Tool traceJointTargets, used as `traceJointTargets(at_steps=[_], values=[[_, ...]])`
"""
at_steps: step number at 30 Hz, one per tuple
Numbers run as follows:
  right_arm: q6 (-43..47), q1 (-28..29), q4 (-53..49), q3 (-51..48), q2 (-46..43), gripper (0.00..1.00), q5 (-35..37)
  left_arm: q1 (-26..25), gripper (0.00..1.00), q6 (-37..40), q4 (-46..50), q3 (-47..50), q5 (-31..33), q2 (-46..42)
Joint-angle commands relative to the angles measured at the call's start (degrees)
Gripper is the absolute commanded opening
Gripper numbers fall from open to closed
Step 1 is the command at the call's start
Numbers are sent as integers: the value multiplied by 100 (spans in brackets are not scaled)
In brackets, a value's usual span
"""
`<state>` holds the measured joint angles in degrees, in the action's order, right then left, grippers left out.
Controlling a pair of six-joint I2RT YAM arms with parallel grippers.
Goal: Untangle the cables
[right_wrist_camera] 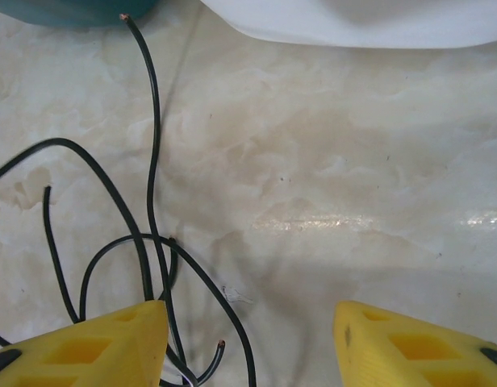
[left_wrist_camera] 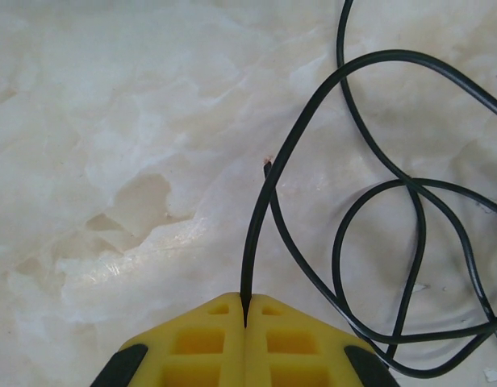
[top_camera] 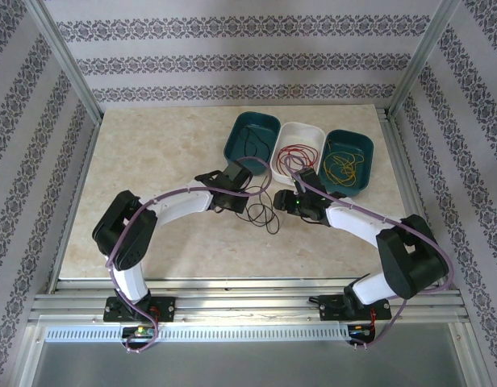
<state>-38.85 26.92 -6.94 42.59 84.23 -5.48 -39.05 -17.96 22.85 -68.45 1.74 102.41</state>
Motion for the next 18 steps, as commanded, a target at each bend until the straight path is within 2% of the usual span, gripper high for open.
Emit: traceJointTargets(at_steps=[1, 10, 18], values=[[-15, 103, 88, 90, 121, 57, -95, -50, 0, 112, -358, 142, -7, -326], [-35, 138, 121, 104, 242, 56, -162, -50, 0, 249, -578, 359, 64, -714], [-35, 225, 81, -76, 167, 49, -252, -50, 0, 173, -496, 325, 89, -671]])
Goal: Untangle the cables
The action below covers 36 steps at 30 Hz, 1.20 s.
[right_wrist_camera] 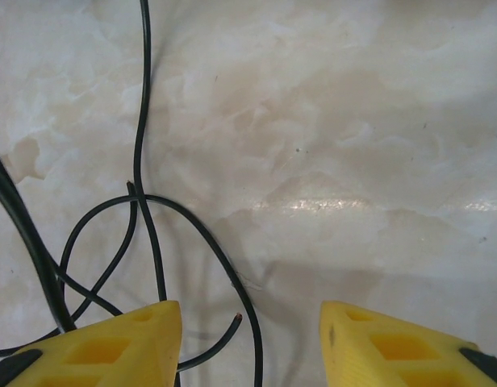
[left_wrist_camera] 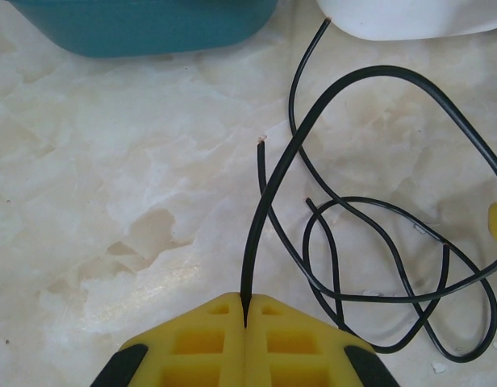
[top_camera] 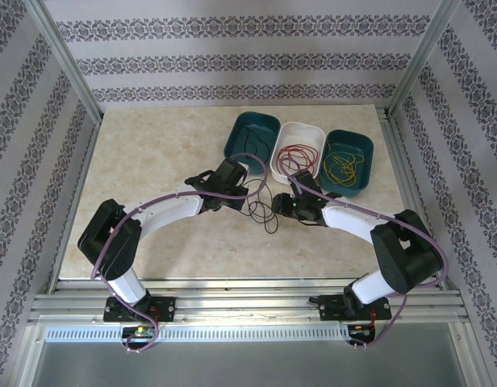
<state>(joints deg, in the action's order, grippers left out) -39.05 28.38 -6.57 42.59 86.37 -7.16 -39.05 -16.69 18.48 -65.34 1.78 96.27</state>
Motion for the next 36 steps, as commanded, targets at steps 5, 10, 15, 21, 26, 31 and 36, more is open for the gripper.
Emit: traceJointTargets(at_steps=[5, 10, 15, 21, 26, 31, 36], values=[[-9, 220, 14, -311, -273, 48, 15, -50, 0, -44, 140, -84, 237, 30], [-7, 382, -77, -401, -314, 48, 171, -50, 0, -92, 330, -183, 319, 159], [-24, 499, -48, -367, -118, 46, 197, -50, 0, -140, 358, -208, 292, 225], [19, 579, -101, -234, 193, 44, 197, -50, 0, -154, 397, -242, 287, 226], [107, 711, -295, -103, 325, 43, 312, -42, 0, -147, 428, -252, 328, 209], [243, 828, -553, 64, 501, 39, 658, -34, 0, -146, 437, -278, 339, 226], [450, 945, -881, 240, 736, 29, 1074, -24, 0, -141, 437, -292, 333, 226]])
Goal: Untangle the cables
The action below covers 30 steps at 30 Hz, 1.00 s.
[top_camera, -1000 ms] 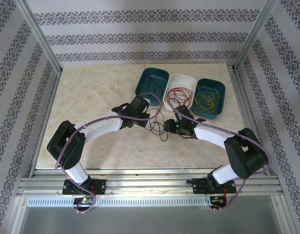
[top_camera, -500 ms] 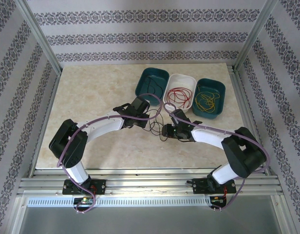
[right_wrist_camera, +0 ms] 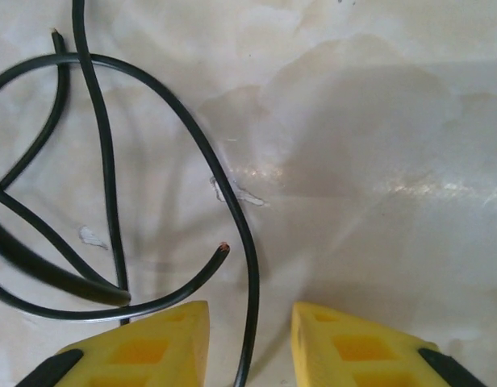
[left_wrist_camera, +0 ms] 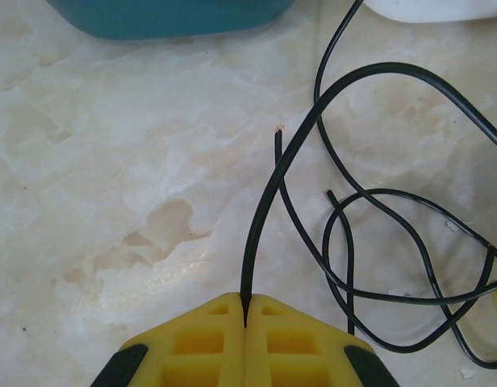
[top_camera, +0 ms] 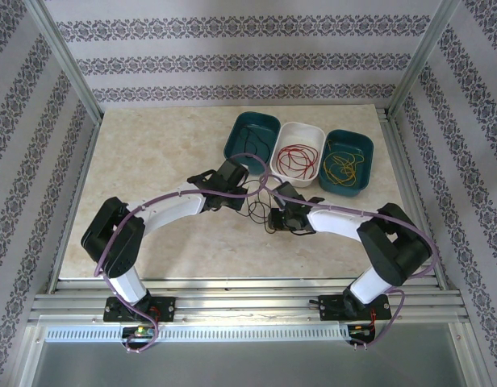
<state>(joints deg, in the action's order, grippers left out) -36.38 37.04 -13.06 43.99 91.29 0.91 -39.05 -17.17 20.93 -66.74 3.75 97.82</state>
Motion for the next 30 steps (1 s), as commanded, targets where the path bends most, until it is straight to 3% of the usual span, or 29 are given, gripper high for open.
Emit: traceJointTargets(at_steps=[1, 5, 11, 30], values=[[180, 76, -232, 94, 273, 26, 261, -16, 0, -92, 192, -149, 144, 77], [153, 84, -275, 60, 301, 11, 261, -4, 0, -111, 193, -123, 144, 49], [125, -1, -366, -44, -29, 0, 425, 48, 0, -112, 192, -48, 182, -41], [230, -374, -548, -162, -454, 0, 532, 458, 0, 170, 526, 112, 889, -732]])
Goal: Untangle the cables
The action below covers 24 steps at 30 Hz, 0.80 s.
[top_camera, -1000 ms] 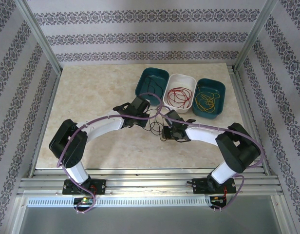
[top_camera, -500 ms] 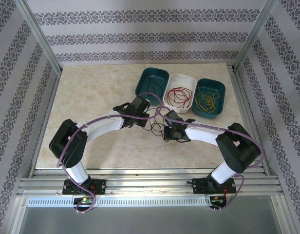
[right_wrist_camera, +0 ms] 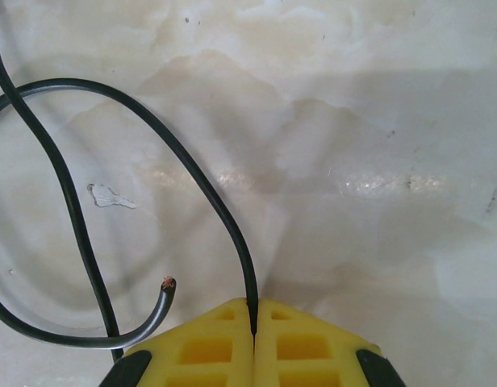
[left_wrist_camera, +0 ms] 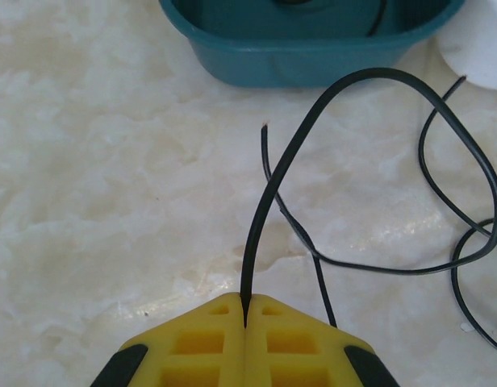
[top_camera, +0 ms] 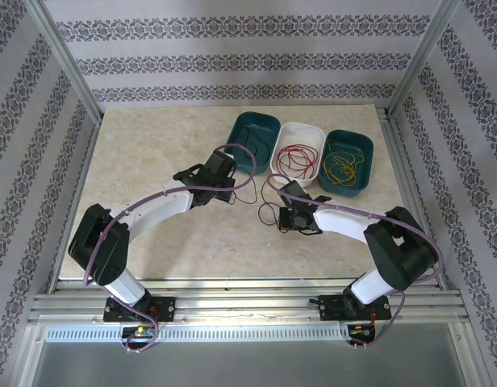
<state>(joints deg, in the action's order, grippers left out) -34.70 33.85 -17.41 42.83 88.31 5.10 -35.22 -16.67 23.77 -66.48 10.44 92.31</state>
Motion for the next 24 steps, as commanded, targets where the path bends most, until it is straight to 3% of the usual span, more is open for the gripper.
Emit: traceJointTargets(at_steps=[1, 13, 24], values=[[75, -58, -122, -42, -162, 0, 105, 92, 0, 136, 242, 78, 234, -214], [35, -27, -24, -170, -553, 0, 37, 363, 0, 545, -573, -642, 135, -497], [29, 7, -16, -201, -640, 0, 17, 418, 0, 869, -942, -2440, -563, 613]])
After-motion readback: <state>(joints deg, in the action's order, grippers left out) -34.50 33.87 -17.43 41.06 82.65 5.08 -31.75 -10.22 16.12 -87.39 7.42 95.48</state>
